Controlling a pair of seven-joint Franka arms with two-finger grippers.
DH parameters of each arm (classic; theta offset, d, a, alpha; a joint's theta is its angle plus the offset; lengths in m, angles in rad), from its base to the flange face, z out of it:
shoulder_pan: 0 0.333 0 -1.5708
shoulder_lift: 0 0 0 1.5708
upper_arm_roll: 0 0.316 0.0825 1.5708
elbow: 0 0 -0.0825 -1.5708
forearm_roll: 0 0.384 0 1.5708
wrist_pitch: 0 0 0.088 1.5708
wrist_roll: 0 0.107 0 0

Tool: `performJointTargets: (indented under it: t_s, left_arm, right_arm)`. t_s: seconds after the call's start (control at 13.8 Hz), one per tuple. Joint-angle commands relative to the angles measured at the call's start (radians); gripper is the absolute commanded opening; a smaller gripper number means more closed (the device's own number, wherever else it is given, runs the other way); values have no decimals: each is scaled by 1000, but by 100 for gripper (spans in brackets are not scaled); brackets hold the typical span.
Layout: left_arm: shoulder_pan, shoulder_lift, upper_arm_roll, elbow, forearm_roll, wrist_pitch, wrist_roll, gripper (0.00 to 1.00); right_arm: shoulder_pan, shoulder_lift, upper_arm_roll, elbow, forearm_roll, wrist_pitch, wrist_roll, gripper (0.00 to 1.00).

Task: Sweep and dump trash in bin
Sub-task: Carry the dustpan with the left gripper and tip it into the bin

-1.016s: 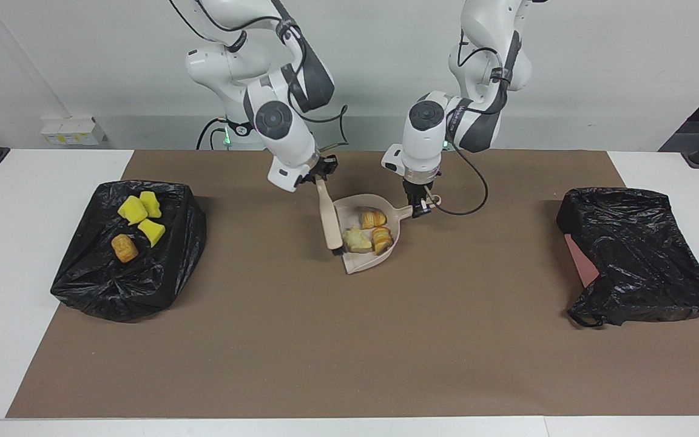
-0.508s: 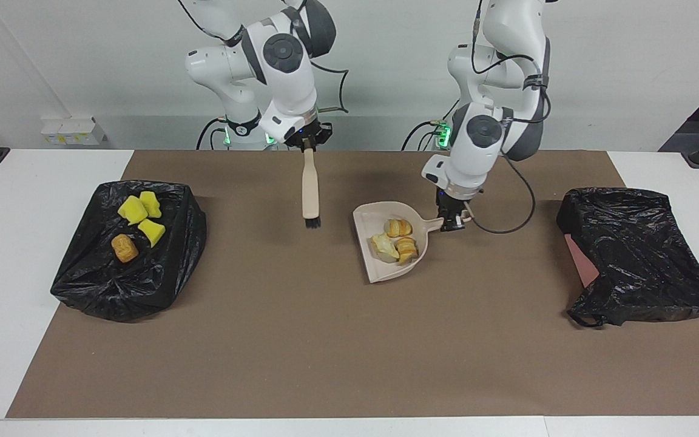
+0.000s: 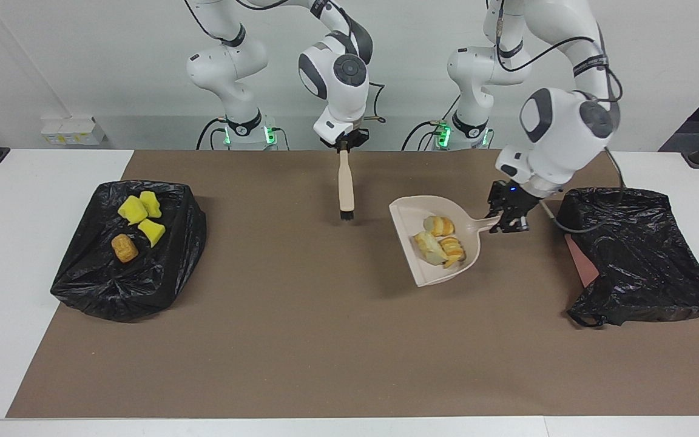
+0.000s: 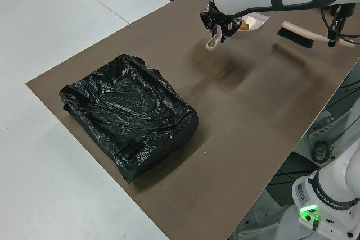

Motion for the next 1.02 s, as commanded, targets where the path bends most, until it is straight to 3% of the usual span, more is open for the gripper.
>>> performJointTargets:
  t_s: [0.0, 0.29, 0.36, 0.51, 0.58, 0.65, 0.94]
  left_arm:
    - [68, 38, -9, 109, -23, -90, 67, 0]
    - [190, 64, -10, 150, -17, -120, 190, 0]
    - [223, 66, -10, 156, -17, -124, 210, 0]
    - [300, 74, -10, 185, -9, -162, 265, 0]
    - [326, 86, -7, 219, -8, -178, 302, 0]
    - [349, 98, -7, 244, 12, -187, 326, 0]
    - [509, 107, -5, 278, 110, -186, 500, 0]
  right_arm:
    - [31, -21, -3, -88, 27, 119, 13, 0]
    - [54, -3, -3, -133, 28, 193, 4, 0]
    - [52, 0, -3, -133, 28, 204, 13, 3]
    - [51, 14, -3, -133, 28, 213, 21, 17]
    - [43, 28, -5, -133, 28, 230, 11, 42]
    - [41, 33, -5, -125, 28, 234, 4, 99]
    - [19, 74, -8, -49, 26, 227, 1, 100]
